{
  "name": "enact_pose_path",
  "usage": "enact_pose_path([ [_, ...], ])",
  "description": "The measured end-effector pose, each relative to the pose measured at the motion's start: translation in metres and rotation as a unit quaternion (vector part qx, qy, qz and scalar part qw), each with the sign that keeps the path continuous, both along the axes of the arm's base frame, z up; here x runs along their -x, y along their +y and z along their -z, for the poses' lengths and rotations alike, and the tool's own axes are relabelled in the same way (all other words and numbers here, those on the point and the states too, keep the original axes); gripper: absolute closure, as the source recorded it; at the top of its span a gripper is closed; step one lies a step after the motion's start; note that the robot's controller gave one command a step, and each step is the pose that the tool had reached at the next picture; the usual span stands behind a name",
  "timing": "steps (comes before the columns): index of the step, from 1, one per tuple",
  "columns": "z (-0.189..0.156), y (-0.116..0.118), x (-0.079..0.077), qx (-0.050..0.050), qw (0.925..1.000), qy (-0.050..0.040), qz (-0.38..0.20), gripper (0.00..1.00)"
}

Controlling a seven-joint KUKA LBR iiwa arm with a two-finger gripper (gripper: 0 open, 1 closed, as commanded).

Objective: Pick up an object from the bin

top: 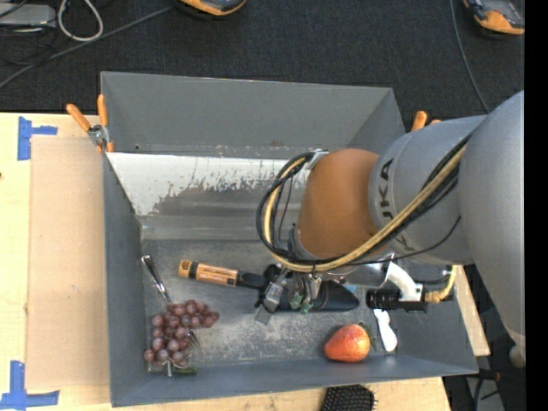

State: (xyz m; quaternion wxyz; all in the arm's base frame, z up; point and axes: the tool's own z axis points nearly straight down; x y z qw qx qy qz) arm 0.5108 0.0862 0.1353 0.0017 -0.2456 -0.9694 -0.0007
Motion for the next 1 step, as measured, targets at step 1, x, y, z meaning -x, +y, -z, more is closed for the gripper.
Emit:
enact_pose_path([
  [1,-0.0269,0.0000,0.0003,0.000,1.0000,0.0006,0.000,1.00],
])
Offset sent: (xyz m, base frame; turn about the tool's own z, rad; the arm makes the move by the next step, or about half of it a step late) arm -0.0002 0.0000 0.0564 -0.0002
